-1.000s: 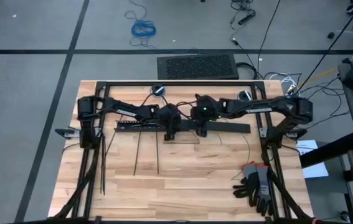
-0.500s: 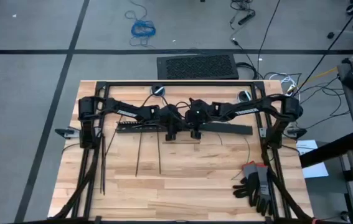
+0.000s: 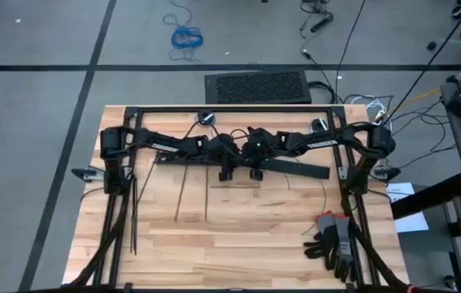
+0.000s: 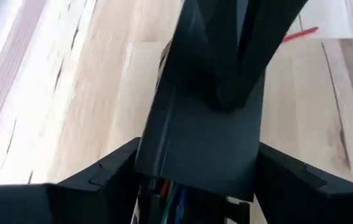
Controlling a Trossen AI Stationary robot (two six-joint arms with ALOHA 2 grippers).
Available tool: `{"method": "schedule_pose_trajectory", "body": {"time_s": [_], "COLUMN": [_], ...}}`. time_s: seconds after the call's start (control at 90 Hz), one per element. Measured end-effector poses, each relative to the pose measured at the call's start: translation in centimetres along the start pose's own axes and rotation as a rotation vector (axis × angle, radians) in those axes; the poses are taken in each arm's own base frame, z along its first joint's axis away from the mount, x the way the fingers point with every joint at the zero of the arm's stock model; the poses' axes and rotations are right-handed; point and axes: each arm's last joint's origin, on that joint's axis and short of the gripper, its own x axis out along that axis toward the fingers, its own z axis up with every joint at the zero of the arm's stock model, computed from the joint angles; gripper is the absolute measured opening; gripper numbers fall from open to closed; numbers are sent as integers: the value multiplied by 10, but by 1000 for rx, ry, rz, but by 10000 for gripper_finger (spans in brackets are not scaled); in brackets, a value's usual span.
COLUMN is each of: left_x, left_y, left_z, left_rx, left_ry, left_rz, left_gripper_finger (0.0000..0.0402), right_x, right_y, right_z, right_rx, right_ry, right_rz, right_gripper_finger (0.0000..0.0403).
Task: Ziptie cables
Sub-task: Close the black cable duct
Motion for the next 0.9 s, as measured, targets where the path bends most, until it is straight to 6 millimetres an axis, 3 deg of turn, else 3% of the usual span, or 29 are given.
{"method": "schedule_pose_trajectory", "body": {"time_s": [0.522, 0.9], "left_x": [1, -11], "left_y": [-9, -7], "left_z": [0, 6], "left_rx": [14, 11], "left_ry": [23, 23], "left_rz": [-24, 52], "left_gripper_finger": [267, 267], "right_x": [-3, -2], "right_y": [-16, -17], "right_z": [-6, -6], "right_rx": [-28, -25], "right_ry": [9, 8], "right_rz": [42, 29], "right_gripper_finger": [0, 0]}}
